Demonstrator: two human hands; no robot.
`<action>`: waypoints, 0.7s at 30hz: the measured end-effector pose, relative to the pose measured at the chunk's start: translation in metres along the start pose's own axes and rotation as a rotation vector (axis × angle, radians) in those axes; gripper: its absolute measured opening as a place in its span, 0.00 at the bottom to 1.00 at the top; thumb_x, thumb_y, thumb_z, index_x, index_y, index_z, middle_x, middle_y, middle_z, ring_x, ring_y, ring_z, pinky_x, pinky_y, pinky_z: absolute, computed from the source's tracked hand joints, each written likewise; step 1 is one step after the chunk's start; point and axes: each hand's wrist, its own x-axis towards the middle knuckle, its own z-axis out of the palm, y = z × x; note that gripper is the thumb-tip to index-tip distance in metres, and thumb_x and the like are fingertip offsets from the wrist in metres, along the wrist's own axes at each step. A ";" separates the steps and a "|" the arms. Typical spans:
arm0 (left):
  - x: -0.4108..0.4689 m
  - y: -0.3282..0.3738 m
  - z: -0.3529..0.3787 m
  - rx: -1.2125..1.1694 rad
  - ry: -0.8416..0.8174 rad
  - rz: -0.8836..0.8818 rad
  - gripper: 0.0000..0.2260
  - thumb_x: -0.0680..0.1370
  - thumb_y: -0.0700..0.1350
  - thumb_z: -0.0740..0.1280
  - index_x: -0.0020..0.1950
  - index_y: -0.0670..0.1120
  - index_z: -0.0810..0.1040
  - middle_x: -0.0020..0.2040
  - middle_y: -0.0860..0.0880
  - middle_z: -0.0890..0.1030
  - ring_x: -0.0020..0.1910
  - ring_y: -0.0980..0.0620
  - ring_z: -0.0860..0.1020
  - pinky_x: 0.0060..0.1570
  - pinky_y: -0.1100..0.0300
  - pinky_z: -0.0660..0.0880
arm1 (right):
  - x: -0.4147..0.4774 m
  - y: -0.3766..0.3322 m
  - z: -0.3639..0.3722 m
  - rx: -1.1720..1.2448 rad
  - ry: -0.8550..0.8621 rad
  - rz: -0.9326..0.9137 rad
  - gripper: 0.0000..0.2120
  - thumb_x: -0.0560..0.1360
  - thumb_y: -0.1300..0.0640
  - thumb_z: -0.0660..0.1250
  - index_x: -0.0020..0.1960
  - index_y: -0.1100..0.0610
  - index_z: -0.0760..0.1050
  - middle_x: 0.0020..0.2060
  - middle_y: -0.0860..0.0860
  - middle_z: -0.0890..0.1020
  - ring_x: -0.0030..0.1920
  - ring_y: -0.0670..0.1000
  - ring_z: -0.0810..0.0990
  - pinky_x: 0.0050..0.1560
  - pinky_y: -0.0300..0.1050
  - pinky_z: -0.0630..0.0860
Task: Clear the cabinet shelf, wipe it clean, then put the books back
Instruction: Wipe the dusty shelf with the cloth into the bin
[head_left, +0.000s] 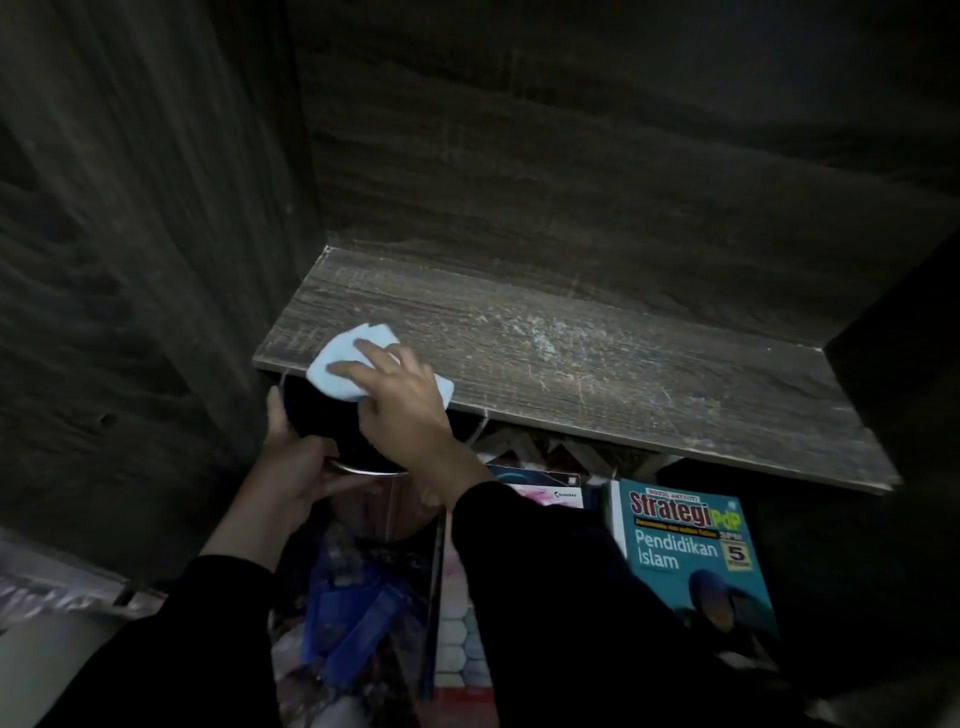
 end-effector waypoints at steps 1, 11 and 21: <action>0.000 0.001 0.000 0.002 0.003 -0.004 0.37 0.73 0.23 0.54 0.73 0.55 0.58 0.62 0.47 0.74 0.47 0.44 0.78 0.28 0.47 0.80 | 0.002 0.005 -0.008 0.103 -0.006 -0.018 0.24 0.68 0.65 0.61 0.63 0.53 0.78 0.68 0.54 0.73 0.66 0.59 0.68 0.62 0.47 0.59; 0.002 0.003 -0.002 0.003 -0.040 -0.021 0.34 0.71 0.20 0.52 0.65 0.55 0.64 0.53 0.52 0.74 0.49 0.38 0.76 0.28 0.40 0.78 | -0.028 0.167 -0.161 0.051 0.620 0.748 0.17 0.69 0.51 0.62 0.55 0.49 0.82 0.51 0.57 0.84 0.53 0.59 0.80 0.54 0.52 0.77; 0.007 0.000 0.000 0.013 -0.042 -0.018 0.36 0.72 0.20 0.51 0.70 0.54 0.62 0.59 0.50 0.72 0.48 0.42 0.76 0.27 0.42 0.79 | 0.001 0.174 -0.154 -0.392 0.354 1.019 0.19 0.78 0.53 0.56 0.65 0.60 0.71 0.66 0.61 0.72 0.68 0.62 0.63 0.66 0.57 0.60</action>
